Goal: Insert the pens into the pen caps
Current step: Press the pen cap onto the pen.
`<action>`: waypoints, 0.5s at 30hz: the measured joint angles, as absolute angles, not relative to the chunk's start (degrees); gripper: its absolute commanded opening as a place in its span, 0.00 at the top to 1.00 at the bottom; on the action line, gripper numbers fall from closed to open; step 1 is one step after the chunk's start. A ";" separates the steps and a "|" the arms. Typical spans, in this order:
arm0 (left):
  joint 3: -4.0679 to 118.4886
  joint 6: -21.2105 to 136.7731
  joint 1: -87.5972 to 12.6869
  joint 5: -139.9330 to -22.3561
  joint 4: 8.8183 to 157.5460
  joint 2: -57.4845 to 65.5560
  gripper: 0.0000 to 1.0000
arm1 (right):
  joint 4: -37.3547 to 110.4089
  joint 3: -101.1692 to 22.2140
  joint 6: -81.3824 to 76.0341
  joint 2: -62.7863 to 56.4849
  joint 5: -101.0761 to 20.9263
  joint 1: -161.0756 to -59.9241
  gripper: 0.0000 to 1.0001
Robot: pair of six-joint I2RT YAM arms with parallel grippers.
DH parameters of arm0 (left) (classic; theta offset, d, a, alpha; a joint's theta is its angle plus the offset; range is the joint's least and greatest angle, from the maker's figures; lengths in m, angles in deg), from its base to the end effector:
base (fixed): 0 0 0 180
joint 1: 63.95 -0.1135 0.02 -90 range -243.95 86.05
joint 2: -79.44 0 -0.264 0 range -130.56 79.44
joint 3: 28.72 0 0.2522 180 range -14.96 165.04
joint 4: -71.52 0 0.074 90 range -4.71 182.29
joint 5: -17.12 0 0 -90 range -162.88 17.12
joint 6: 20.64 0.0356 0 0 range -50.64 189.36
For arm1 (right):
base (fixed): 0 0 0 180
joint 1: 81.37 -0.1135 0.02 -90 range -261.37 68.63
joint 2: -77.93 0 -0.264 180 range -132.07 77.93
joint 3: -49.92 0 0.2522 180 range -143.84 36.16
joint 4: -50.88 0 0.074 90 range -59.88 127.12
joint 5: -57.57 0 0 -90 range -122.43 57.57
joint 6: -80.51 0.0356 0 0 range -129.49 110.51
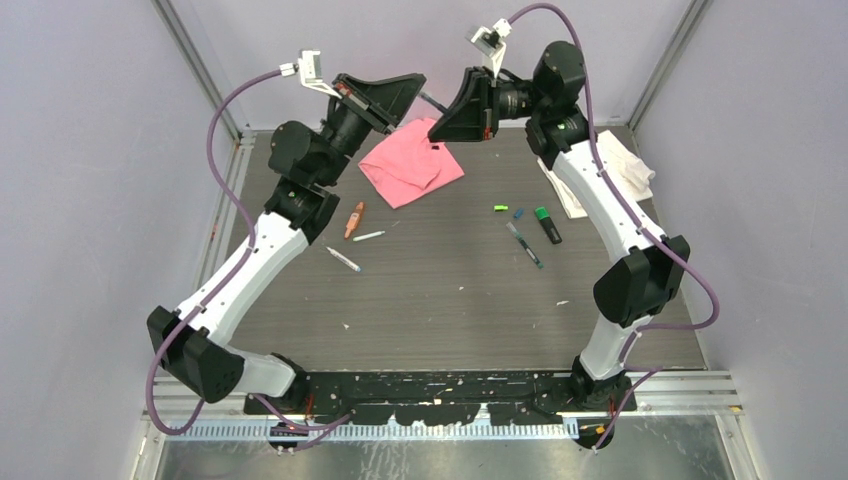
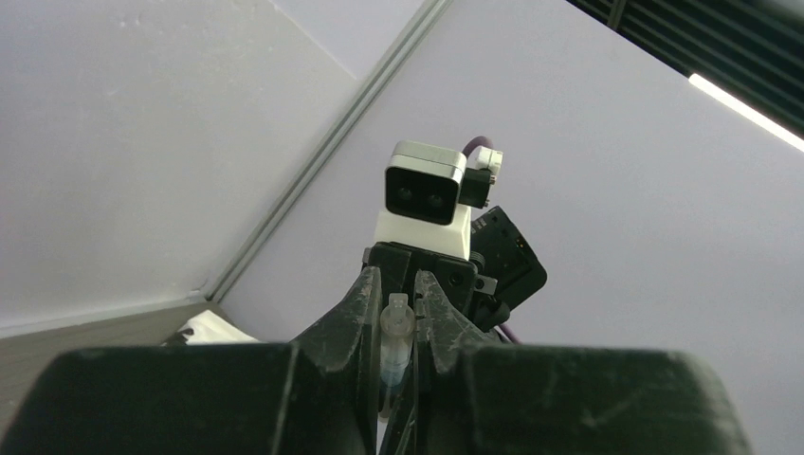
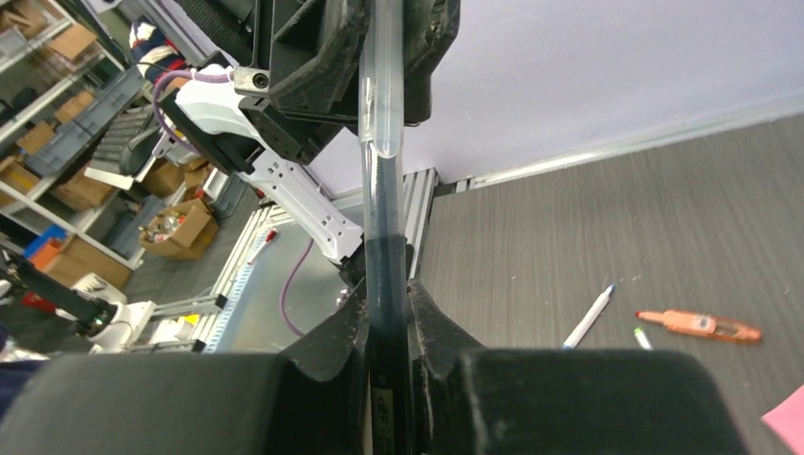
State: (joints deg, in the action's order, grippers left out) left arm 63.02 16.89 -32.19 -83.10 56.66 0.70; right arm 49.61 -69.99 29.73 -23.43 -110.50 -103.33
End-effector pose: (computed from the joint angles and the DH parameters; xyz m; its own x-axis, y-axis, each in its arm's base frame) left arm 0.2608 -0.1689 0.4801 -0.2745 -0.7480 -0.6043 0.7119 0.2644 -0.6506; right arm 0.3476 0.1777 0.4767 -0.3833 -0.0136 -0.9235 -0.9053 -0.1924 0.3786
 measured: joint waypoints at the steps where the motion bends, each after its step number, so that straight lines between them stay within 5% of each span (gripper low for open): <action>1: 61.42 14.88 -32.75 -83.15 55.46 1.31 0.91 | 49.59 -68.42 29.62 -22.95 -110.10 -103.50 0.99; 9: 46.21 0.30 -37.91 -84.94 55.22 4.70 0.49 | 48.28 -49.95 25.67 -18.30 -102.69 -106.48 0.99; 15: 44.94 -0.68 -38.79 -85.33 60.47 6.84 0.31 | 41.64 -46.19 17.62 -14.69 -100.70 -106.83 0.99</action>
